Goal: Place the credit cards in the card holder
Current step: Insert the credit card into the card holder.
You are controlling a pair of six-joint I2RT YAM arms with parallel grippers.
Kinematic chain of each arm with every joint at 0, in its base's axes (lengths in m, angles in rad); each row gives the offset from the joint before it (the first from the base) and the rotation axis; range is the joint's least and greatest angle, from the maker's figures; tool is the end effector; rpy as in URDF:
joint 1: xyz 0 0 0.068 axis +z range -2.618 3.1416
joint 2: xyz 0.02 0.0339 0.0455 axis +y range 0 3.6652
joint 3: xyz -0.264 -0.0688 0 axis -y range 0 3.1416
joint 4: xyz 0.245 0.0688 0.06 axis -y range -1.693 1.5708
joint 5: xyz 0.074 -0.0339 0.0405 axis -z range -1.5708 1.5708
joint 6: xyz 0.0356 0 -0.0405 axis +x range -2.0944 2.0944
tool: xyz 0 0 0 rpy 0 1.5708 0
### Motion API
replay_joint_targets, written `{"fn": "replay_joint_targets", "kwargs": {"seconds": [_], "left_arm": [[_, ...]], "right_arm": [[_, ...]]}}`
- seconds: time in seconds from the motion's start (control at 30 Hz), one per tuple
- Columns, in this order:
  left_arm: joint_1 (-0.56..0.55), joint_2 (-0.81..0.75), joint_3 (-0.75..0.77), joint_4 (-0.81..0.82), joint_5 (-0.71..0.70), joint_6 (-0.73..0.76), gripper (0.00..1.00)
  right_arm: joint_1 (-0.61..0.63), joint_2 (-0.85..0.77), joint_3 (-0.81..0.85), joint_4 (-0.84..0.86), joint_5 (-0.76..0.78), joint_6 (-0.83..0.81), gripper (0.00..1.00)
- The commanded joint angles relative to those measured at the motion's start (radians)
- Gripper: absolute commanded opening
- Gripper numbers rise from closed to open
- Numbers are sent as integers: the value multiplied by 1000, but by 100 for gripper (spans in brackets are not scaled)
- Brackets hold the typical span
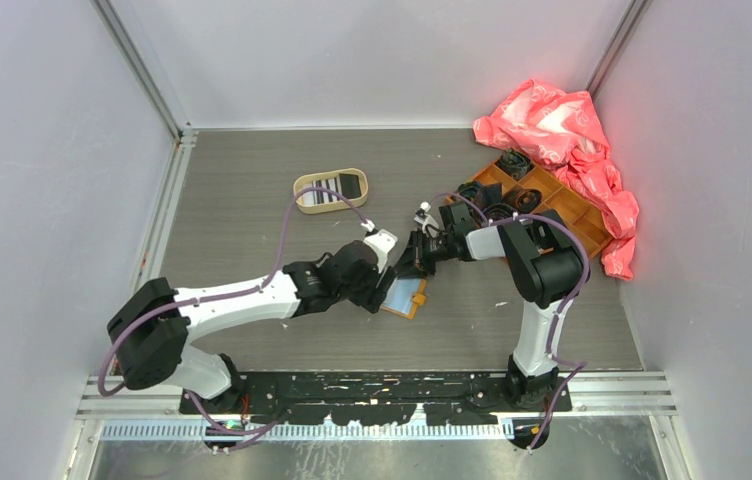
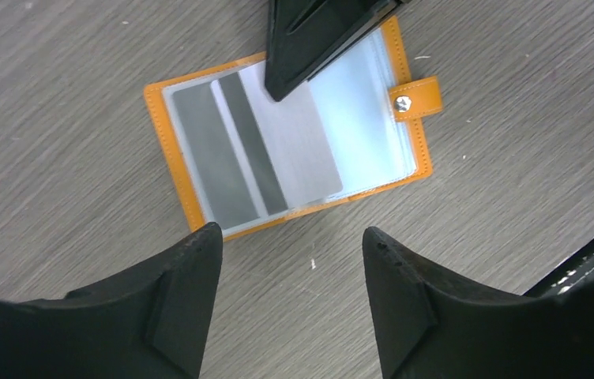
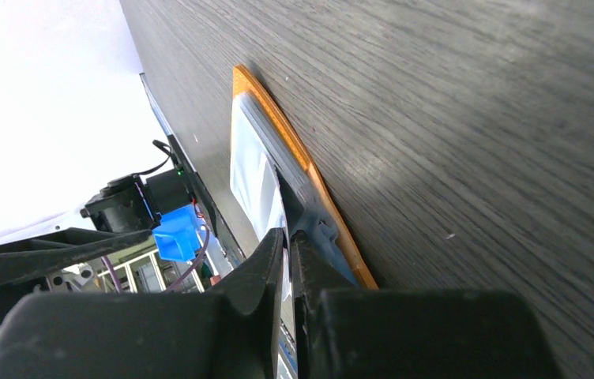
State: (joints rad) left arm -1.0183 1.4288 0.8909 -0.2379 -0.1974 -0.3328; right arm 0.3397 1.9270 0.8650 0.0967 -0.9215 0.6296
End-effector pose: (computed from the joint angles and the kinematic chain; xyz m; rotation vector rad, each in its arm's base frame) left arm 0.1642 -0.2530 0.2246 0.7032 2.2636 -0.4388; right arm 0.3094 0.1394 0.0976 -0.0235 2.6532 1.5332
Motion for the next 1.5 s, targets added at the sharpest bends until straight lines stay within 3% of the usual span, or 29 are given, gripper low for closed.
{"fn": "replay_joint_targets", "kwargs": {"seconds": [0.0, 0.07, 0.23, 0.33, 0.8, 1.47], "left_arm": [[6, 43, 45, 117, 87, -27, 64], [7, 71, 50, 188, 161, -80, 56], [4, 195, 142, 174, 250, -154, 22], [5, 256, 178, 142, 228, -163, 14], [7, 398, 285, 99, 135, -101, 14], [59, 366, 218, 69, 29, -63, 22]], "right_arm": [[7, 12, 22, -20, 32, -33, 12], [8, 14, 24, -20, 28, -31, 12], [8, 12, 25, -20, 24, -30, 12], [8, 12, 26, -20, 22, -28, 12], [8, 20, 29, -20, 13, -24, 12], [8, 31, 35, -23, 6, -24, 15]]}}
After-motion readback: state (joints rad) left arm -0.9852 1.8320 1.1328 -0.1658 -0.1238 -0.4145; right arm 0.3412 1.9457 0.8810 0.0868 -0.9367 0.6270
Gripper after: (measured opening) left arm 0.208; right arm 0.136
